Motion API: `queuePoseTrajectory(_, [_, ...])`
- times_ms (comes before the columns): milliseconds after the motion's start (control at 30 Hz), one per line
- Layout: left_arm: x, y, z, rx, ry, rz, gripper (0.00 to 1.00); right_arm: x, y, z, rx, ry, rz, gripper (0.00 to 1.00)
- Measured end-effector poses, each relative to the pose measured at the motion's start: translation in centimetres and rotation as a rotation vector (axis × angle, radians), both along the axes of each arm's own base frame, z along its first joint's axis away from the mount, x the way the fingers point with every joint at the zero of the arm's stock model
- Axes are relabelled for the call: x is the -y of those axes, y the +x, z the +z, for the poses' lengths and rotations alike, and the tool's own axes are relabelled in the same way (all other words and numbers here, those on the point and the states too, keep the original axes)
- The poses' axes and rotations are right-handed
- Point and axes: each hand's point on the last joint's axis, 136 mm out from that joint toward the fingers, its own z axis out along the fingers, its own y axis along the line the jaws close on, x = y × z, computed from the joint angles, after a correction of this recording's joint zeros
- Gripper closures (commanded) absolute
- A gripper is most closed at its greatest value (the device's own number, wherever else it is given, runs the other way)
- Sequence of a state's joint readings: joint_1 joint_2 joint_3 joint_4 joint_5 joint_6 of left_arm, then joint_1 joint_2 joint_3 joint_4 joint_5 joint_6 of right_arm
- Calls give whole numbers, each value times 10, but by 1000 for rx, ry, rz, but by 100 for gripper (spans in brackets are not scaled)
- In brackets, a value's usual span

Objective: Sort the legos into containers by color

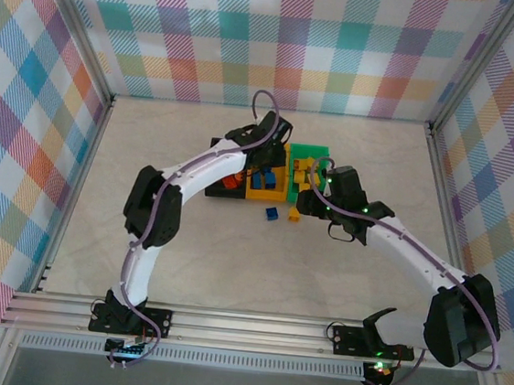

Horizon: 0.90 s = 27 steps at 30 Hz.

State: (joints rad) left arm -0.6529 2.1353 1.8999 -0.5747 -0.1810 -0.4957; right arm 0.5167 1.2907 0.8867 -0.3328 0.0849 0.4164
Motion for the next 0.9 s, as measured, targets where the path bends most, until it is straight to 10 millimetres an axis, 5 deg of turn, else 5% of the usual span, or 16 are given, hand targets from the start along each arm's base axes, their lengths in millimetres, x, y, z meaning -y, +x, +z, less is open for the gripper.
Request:
queuePoseTrajectory(67, [4, 6, -7, -12, 9, 0, 70, 0, -1, -1, -5, 1, -1, 30])
queuePoseTrajectory(267, [9, 4, -22, -60, 19, -14, 35, -2, -3, -3, -17, 15, 6, 29])
queuePoseTrajectory(467, [14, -10, -17, -67, -13, -43, 21, -5, -5, -3, -19, 20, 16, 31])
queuePoseTrajectory(633, [-2, -44, 14, -34, -62, -66, 0, -24, -17, -9, -39, 15, 81, 31])
queuePoseTrajectory(800, [-38, -90, 52, 44, -143, -55, 0, -55, -27, -26, -84, -25, 184, 33])
queuePoseTrajectory(900, [-65, -124, 50, 56, -163, -45, 0, -77, -27, -37, -110, -54, 238, 32])
